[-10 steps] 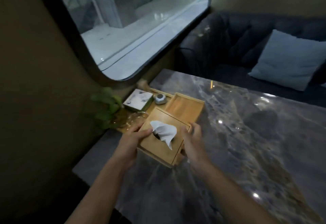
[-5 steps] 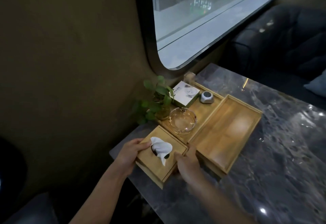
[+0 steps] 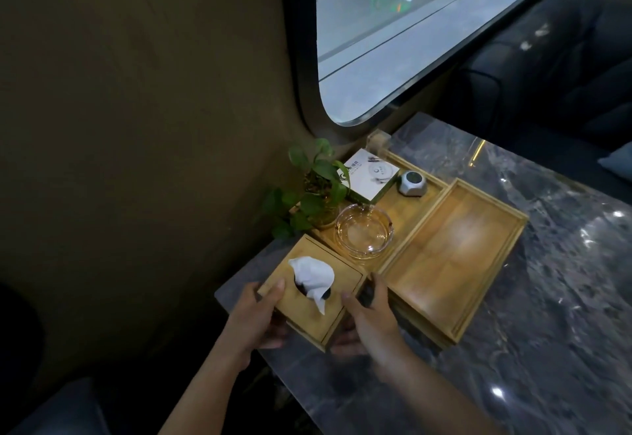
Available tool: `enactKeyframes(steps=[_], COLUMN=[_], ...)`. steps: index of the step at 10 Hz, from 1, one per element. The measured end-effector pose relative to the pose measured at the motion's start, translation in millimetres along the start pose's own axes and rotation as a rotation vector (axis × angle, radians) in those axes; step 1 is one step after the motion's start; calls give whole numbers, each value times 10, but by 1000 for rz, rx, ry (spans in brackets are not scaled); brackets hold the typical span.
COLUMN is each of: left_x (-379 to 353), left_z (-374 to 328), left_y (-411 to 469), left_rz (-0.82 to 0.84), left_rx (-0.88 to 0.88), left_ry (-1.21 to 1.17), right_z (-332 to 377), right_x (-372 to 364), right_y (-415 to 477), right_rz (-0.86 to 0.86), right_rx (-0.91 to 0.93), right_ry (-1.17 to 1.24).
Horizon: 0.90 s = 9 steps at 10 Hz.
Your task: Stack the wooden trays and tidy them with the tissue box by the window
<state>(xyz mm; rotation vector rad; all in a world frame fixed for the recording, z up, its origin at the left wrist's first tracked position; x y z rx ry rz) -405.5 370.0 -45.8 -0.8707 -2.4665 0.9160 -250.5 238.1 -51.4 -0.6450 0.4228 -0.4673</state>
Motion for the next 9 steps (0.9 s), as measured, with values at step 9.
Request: enactKeyframes(steps=[9], left_x=[166], left_z=[-972], left_y=[-693], left_rz=[-665], left_rx=[-470], left_ry=[418], right_z=[594], right_x=[383], right_y=[30], right_rz=[-156], right_rx=[209], right_ry=[-343])
Point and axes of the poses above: each hand's wrist, its own y-axis towards the middle knuckle, its own x-axis out of the back of the hand, z = x × y, the point moved 8 cm from there along y, towards the middle knuckle, and after that the axes turned 11 degrees about z, right-handed, at the moved point
